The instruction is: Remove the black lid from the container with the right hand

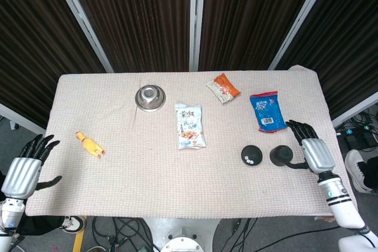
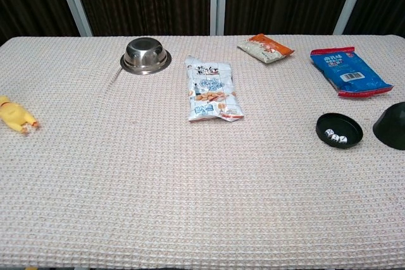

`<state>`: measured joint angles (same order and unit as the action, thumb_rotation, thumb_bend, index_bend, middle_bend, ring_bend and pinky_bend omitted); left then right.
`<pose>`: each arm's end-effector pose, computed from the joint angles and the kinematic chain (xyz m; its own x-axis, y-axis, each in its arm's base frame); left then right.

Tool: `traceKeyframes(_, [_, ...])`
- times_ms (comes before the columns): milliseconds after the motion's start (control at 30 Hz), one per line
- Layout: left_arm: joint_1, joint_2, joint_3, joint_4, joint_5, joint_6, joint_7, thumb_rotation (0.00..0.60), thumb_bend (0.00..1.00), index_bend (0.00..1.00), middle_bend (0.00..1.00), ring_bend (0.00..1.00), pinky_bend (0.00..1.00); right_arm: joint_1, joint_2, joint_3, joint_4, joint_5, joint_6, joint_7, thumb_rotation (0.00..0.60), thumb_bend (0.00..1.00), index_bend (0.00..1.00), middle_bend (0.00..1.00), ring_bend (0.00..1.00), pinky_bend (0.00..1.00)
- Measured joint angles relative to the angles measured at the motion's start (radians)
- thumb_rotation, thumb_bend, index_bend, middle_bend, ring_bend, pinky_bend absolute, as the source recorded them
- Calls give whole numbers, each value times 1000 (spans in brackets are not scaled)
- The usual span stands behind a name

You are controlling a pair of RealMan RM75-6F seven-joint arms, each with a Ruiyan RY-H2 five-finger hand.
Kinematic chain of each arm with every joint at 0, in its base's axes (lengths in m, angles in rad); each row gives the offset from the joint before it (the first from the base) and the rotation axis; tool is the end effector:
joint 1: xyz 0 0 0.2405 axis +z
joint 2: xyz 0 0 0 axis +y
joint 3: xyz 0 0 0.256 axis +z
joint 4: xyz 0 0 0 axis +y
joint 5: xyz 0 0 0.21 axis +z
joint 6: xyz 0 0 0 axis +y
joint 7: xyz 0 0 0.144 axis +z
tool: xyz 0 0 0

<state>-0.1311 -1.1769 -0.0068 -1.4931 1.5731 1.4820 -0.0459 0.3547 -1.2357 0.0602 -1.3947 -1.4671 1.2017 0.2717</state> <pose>-0.3151 0.1877 0.1411 0.4187 0.0274 0.9077 0.9031 -0.1171 -0.4131 -0.3040 -0.2712 0.1111 0.2604 -0.1818 0.9482 -0.9601 -0.1521 0.2345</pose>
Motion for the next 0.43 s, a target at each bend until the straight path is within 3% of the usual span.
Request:
traceKeyframes(267, [2, 1, -5, 4, 3, 15, -13, 600, 92, 148, 65, 0, 122, -90, 26, -22, -71, -41, 170, -360, 600, 36, 0, 3, 0, 0])
traceKeyframes(433, [5, 0, -8, 9, 9, 28, -19, 600, 93, 148, 65, 0, 122, -165, 38, -33, -99, -34, 246, -439, 600, 36, 0, 4, 0, 0])
